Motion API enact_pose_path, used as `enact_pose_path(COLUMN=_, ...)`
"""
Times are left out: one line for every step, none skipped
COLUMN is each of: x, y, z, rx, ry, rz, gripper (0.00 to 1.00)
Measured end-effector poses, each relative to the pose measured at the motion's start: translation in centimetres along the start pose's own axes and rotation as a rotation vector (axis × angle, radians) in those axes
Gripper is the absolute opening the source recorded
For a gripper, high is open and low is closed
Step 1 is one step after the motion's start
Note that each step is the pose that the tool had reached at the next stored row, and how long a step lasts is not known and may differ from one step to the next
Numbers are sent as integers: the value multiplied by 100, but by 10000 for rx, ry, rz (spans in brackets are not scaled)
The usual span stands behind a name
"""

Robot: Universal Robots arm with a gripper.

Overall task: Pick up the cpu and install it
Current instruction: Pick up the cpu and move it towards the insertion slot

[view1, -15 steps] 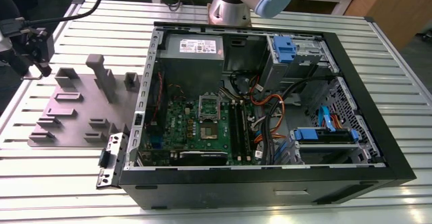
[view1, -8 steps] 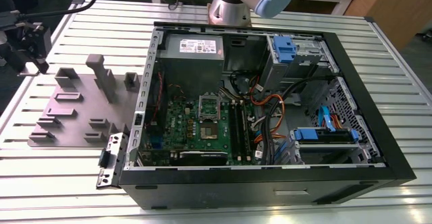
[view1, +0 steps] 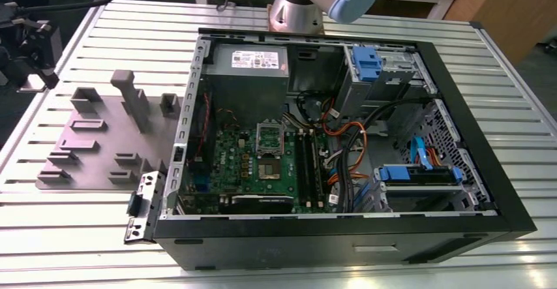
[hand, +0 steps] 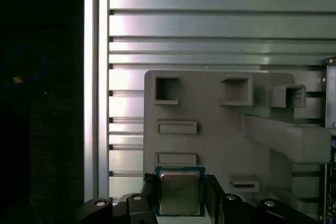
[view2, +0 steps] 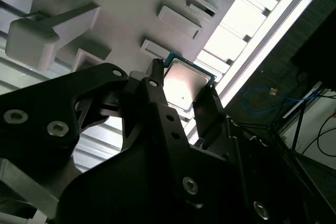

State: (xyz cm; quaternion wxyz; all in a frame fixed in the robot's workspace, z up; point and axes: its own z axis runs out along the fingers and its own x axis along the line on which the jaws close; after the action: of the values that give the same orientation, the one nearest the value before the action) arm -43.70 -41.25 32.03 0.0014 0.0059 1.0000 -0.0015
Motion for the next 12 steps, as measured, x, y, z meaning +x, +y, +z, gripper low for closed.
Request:
enact_pose_path(x=0, y=0, z=-16, rx=0, ry=0, rz=0, gripper=47)
enact_pose_path(x=0, y=0, z=-33, rx=0, ry=0, rz=0, gripper=47)
enact_pose_path(x=0, y=0, z=-51, rx=0, ry=0, rz=0, gripper=47)
enact_pose_path(x=0, y=0, z=-68, rx=0, ry=0, rz=0, gripper=47)
enact_pose_path(x=0, y=0, z=-84, rx=0, ry=0, rz=0, gripper=47)
enact_pose_path(x=0, y=0, z=-102, rx=0, ry=0, rz=0, gripper=47)
enact_pose_path(x=0, y=0, z=-119, rx=0, ry=0, rz=0, gripper=47)
enact_pose_path(x=0, y=0, z=-135, rx=0, ry=0, rz=0, gripper=47)
enact_pose_path(x=0, y=0, z=-148, rx=0, ry=-1, rz=1, gripper=47)
enact_pose_path(x=0, y=-1, z=-162, rx=0, ry=0, rz=0, gripper=47)
enact_pose_path(x=0, y=-1, z=-176, rx=1, ry=0, rz=0, gripper=47)
enact_pose_path(x=-1, y=-1, z=-190, rx=0, ry=0, rz=0, gripper=47)
